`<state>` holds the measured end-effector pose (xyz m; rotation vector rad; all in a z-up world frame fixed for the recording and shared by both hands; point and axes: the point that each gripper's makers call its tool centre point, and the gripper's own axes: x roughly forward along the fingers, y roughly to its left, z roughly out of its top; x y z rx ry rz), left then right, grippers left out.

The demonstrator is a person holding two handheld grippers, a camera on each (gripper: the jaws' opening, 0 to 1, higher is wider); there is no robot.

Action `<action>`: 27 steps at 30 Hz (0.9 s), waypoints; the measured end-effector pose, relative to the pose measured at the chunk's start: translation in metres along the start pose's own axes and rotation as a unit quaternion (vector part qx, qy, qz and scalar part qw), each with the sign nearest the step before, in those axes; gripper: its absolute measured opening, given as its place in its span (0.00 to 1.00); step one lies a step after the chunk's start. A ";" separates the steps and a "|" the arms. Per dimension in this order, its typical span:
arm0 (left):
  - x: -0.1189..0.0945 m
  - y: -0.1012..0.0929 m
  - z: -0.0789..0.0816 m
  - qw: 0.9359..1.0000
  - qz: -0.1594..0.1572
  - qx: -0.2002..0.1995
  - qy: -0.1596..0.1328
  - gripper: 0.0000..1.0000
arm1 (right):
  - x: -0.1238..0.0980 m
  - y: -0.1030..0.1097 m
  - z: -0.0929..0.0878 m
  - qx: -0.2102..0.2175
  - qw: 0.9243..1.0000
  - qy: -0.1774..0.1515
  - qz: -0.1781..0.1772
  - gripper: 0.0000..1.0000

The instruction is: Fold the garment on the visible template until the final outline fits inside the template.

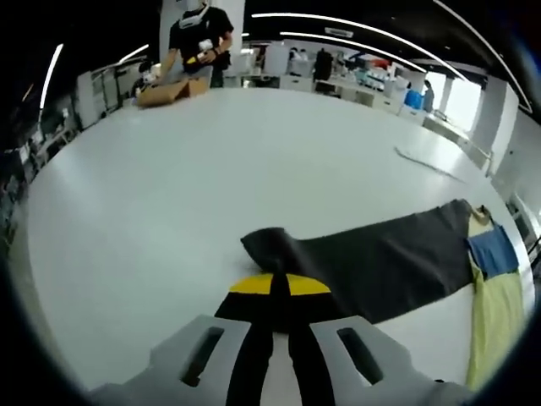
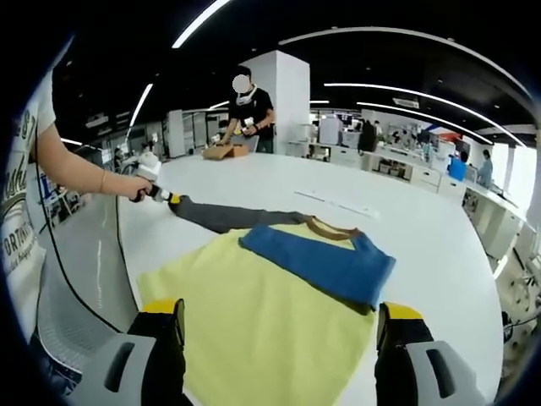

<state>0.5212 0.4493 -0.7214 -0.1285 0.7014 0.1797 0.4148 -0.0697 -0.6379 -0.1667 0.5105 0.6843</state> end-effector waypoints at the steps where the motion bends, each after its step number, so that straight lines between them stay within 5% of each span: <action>1: -0.001 -0.001 0.002 1.000 -0.001 0.002 -0.002 0.00 | 0.000 0.000 -0.001 0.000 1.000 0.000 0.000 0.95; 27: -0.016 -0.038 0.032 0.999 -0.031 0.024 -0.019 0.00 | -0.008 0.012 -0.019 0.013 1.000 0.012 0.015 0.99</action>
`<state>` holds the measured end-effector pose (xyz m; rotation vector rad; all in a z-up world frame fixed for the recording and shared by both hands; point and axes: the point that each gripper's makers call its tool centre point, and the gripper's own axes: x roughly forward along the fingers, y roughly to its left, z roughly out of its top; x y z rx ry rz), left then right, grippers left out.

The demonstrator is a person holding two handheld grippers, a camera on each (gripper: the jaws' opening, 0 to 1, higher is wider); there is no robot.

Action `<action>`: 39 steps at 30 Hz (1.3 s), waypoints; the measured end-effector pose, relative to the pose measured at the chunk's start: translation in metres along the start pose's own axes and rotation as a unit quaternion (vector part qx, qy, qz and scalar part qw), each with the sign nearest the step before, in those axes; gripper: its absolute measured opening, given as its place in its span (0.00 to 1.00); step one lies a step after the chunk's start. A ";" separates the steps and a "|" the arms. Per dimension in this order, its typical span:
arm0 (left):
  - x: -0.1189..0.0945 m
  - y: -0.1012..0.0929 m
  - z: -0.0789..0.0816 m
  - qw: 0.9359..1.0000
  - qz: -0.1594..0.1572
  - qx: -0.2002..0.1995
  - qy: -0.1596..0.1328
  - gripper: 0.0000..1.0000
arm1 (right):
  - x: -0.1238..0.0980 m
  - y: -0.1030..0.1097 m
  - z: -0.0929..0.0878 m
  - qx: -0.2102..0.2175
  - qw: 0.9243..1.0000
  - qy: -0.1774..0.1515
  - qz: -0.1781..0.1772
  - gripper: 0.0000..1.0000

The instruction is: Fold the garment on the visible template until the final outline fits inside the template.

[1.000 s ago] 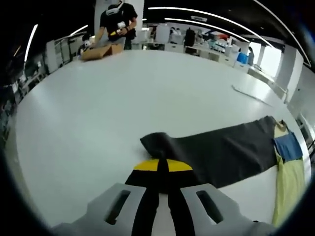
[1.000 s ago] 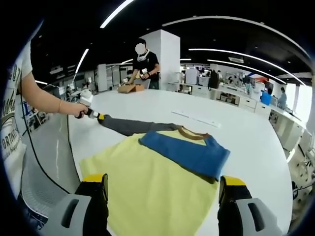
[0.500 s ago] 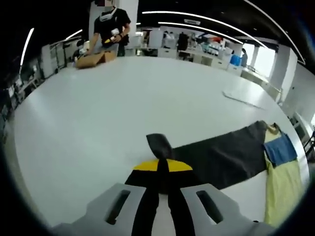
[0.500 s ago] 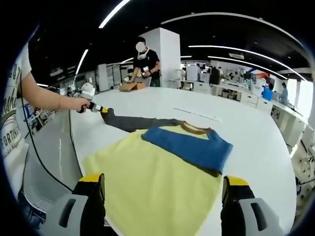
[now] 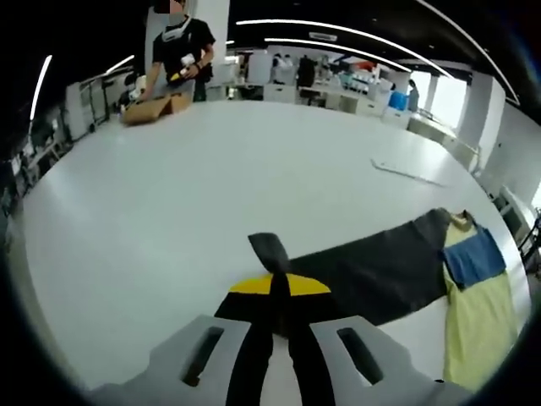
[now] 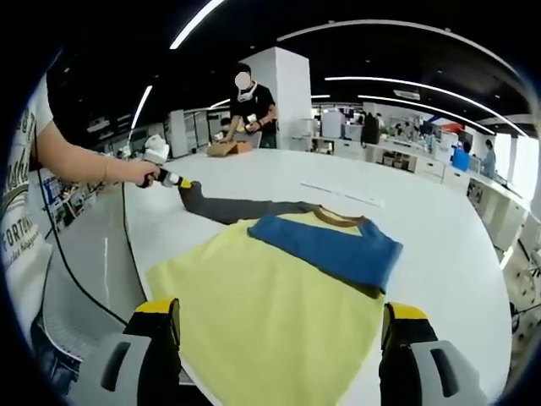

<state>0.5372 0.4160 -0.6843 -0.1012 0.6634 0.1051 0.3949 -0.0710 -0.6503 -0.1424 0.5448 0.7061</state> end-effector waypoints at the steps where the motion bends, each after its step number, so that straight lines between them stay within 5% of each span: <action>1: 0.000 -0.002 0.001 1.000 -0.002 0.003 0.000 0.00 | 0.000 0.000 0.000 0.000 1.000 0.000 0.000 0.99; 16: -0.003 -0.044 0.011 0.997 -0.045 0.057 0.009 0.00 | -0.003 0.002 -0.005 0.000 1.000 -0.002 0.006 0.99; 39: 0.000 -0.113 0.022 0.991 -0.103 0.082 0.004 0.00 | -0.001 0.010 -0.007 -0.008 1.000 0.001 0.015 0.99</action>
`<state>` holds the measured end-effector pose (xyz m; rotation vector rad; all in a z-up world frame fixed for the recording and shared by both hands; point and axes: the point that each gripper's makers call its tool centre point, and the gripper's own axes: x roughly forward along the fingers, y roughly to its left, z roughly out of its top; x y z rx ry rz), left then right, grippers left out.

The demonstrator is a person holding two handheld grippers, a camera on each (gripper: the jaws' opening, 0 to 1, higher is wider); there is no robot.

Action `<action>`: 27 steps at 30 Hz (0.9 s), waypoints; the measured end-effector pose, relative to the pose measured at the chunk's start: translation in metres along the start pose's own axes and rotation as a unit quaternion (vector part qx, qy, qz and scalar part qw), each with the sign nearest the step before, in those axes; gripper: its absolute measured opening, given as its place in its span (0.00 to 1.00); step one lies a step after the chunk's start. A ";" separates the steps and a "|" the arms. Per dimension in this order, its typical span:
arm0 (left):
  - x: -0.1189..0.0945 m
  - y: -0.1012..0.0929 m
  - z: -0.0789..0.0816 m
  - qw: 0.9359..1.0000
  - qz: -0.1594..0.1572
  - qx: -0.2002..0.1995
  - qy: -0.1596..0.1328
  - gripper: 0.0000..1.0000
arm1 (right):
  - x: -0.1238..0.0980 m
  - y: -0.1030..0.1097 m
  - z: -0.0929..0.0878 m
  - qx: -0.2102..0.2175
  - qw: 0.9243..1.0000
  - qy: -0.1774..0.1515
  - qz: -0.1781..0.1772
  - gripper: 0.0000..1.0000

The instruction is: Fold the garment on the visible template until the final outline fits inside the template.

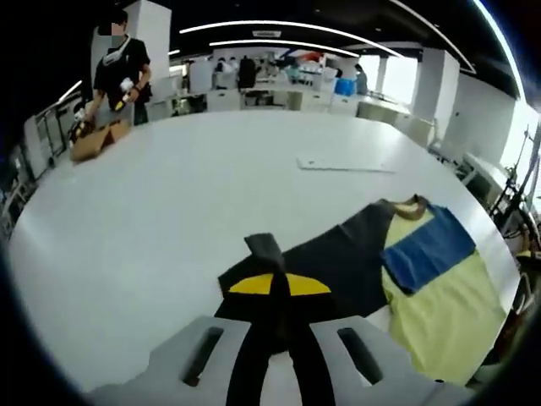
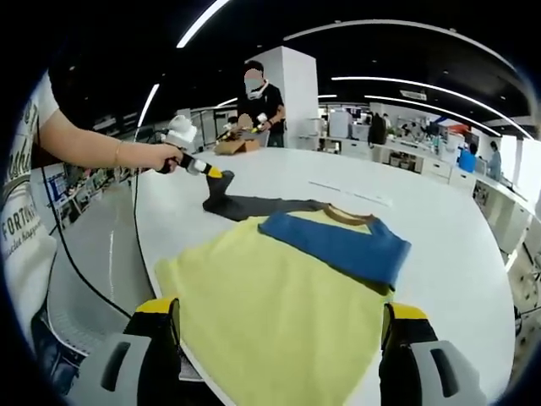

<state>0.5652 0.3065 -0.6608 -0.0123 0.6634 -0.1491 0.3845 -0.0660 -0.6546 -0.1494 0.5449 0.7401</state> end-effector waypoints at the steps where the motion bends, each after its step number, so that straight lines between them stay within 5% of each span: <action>1: 0.001 -0.003 0.001 1.000 -0.003 0.003 0.001 0.00 | 0.000 0.000 0.000 0.000 1.000 0.000 0.000 0.99; 21: 0.018 -0.061 0.008 0.999 -0.048 -0.001 0.001 0.00 | 0.002 0.003 -0.001 -0.003 1.000 0.000 0.005 0.99; 27: 0.022 -0.076 0.015 0.997 -0.065 -0.034 -0.007 0.00 | 0.005 0.005 -0.001 -0.006 1.000 0.003 0.008 0.99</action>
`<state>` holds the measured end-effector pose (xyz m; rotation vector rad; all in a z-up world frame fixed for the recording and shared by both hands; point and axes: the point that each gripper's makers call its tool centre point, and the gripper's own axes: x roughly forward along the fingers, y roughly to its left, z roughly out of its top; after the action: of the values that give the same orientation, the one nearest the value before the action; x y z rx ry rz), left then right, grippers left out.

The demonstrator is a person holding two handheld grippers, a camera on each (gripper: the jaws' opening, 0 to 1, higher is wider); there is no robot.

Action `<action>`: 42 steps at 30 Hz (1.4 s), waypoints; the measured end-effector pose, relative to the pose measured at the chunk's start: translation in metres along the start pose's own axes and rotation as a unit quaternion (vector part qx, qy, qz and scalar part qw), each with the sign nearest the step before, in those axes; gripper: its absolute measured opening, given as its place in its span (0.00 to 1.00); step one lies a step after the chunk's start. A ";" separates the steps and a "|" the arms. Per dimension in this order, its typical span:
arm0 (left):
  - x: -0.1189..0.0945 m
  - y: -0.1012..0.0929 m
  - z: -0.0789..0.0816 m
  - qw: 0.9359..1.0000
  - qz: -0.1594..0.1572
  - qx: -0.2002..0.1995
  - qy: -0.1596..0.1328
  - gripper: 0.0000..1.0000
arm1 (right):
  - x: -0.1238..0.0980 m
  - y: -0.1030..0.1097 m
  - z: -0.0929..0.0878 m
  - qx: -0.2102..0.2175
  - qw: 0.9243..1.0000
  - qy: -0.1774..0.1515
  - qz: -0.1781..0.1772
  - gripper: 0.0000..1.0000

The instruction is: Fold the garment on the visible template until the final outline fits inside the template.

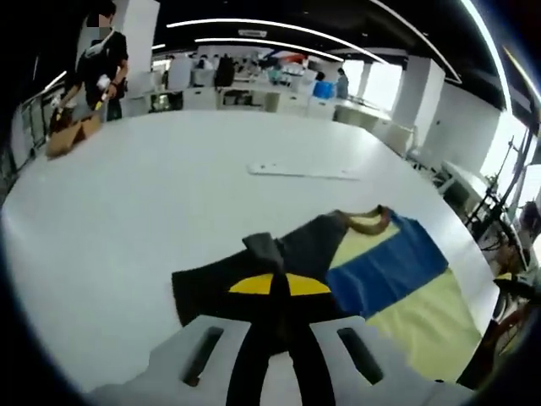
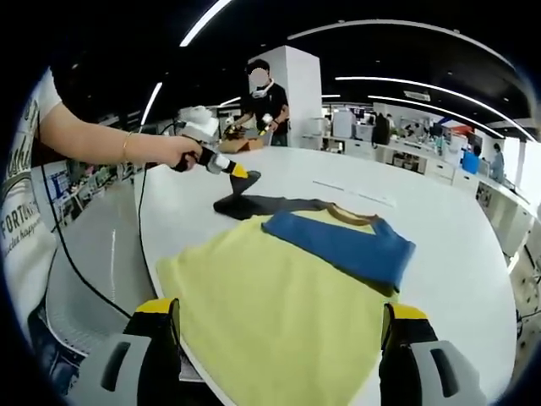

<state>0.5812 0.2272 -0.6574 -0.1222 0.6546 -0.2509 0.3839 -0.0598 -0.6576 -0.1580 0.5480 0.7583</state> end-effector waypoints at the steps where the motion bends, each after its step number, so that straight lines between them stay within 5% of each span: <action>1: 0.000 -0.001 0.001 1.000 0.000 0.000 0.000 0.00 | 0.000 0.000 0.000 0.000 1.000 0.001 0.000 0.99; 42: 0.028 -0.090 0.024 0.997 -0.070 0.027 -0.004 0.00 | 0.002 0.003 -0.005 0.013 1.000 -0.005 0.003 0.99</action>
<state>0.6002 0.1337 -0.6378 -0.1181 0.6308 -0.4012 0.3809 -0.0587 -0.6630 -0.1293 0.5494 0.7580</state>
